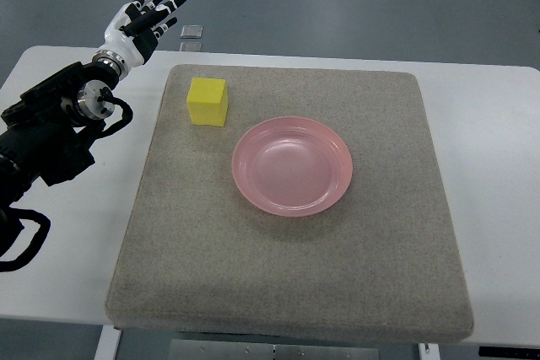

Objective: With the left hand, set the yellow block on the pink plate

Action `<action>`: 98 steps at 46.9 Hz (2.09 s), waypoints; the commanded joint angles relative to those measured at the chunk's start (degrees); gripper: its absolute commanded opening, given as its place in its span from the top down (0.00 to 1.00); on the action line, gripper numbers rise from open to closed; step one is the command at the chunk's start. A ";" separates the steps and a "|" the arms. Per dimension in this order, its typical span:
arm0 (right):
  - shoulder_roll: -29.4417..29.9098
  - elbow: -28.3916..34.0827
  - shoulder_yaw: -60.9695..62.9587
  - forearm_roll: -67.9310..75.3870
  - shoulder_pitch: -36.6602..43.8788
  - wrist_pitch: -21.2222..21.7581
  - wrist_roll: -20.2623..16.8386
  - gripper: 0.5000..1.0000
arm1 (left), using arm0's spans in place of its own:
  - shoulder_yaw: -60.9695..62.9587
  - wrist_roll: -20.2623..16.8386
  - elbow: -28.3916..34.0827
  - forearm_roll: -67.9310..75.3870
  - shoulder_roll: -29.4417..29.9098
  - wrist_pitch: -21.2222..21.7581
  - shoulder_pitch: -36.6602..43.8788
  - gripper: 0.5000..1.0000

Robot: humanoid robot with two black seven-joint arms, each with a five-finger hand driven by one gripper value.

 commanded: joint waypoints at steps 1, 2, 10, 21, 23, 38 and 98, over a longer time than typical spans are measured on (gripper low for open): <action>0.00 0.00 0.00 0.00 0.00 0.00 -0.02 0.15 | 0.00 -0.08 0.00 -0.02 -0.09 0.00 0.00 0.02; 0.00 0.00 0.00 0.00 0.00 0.00 0.07 0.15 | 0.00 -0.17 0.00 -0.02 0.00 0.00 0.09 0.02; 0.00 0.00 0.00 0.00 0.00 0.00 0.07 0.15 | -1.23 -0.61 -0.18 -0.11 0.00 -0.35 0.35 0.02; 0.00 0.00 0.00 0.00 0.00 0.00 0.07 0.15 | -1.67 -0.61 -0.36 -0.02 -0.17 -0.35 0.35 0.02; 0.00 0.00 0.00 0.00 0.00 0.00 0.07 0.15 | -1.67 -0.61 -0.36 -0.02 -0.17 -0.26 0.35 0.02; 0.00 0.00 0.00 0.00 0.00 0.00 -0.02 0.15 | -1.76 -0.61 -0.27 -0.02 -0.35 0.44 0.35 0.02; 0.00 0.00 0.00 0.00 0.00 0.00 -0.02 0.15 | 27.85 0.54 -14.76 24.23 10.54 -4.04 -11.33 0.03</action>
